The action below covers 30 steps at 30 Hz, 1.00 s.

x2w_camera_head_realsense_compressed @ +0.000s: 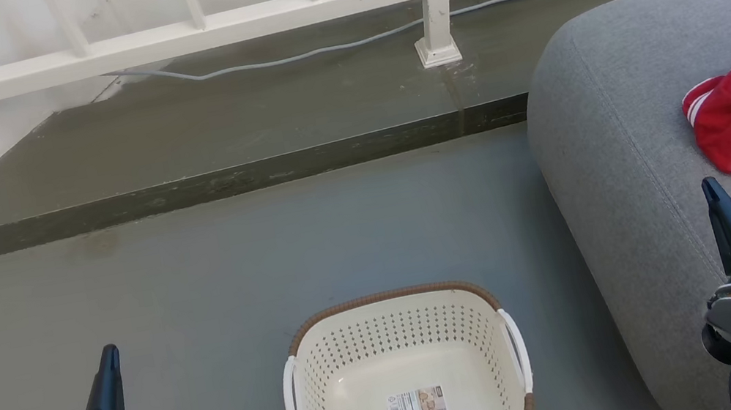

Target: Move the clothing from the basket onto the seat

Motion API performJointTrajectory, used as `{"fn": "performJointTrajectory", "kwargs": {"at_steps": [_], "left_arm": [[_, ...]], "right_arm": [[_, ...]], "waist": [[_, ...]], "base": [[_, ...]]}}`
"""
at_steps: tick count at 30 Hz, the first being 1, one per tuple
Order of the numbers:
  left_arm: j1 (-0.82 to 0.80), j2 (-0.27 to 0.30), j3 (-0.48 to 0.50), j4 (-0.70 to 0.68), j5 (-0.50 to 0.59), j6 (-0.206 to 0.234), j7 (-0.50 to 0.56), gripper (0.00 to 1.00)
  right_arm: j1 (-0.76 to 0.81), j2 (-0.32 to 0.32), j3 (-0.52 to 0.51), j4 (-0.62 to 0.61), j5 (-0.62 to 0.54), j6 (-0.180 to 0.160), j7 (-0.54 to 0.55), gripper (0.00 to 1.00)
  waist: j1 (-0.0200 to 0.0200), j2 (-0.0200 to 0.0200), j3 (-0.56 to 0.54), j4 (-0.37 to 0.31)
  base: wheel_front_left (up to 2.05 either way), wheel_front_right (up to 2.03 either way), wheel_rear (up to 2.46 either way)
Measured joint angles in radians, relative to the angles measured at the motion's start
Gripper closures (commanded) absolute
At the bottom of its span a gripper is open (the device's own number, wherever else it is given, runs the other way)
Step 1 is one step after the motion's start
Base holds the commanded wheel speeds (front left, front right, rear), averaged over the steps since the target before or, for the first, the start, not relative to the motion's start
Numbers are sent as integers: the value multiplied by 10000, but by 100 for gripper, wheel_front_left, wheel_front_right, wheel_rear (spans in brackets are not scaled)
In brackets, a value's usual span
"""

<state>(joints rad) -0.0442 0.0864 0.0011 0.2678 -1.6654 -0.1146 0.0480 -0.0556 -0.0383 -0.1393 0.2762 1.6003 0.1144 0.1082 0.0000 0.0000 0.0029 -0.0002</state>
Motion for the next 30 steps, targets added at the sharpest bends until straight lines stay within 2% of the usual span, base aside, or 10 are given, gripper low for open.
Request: {"fn": "performJointTrajectory", "kwargs": {"at_steps": [30], "left_arm": [[-30,-8,21,90,2,-61,40,100]], "right_arm": [[-1,0,2,0,10,0,-2,100]], "waist": [[0,0,-1,1]], "base": [[0,0,0]]}}
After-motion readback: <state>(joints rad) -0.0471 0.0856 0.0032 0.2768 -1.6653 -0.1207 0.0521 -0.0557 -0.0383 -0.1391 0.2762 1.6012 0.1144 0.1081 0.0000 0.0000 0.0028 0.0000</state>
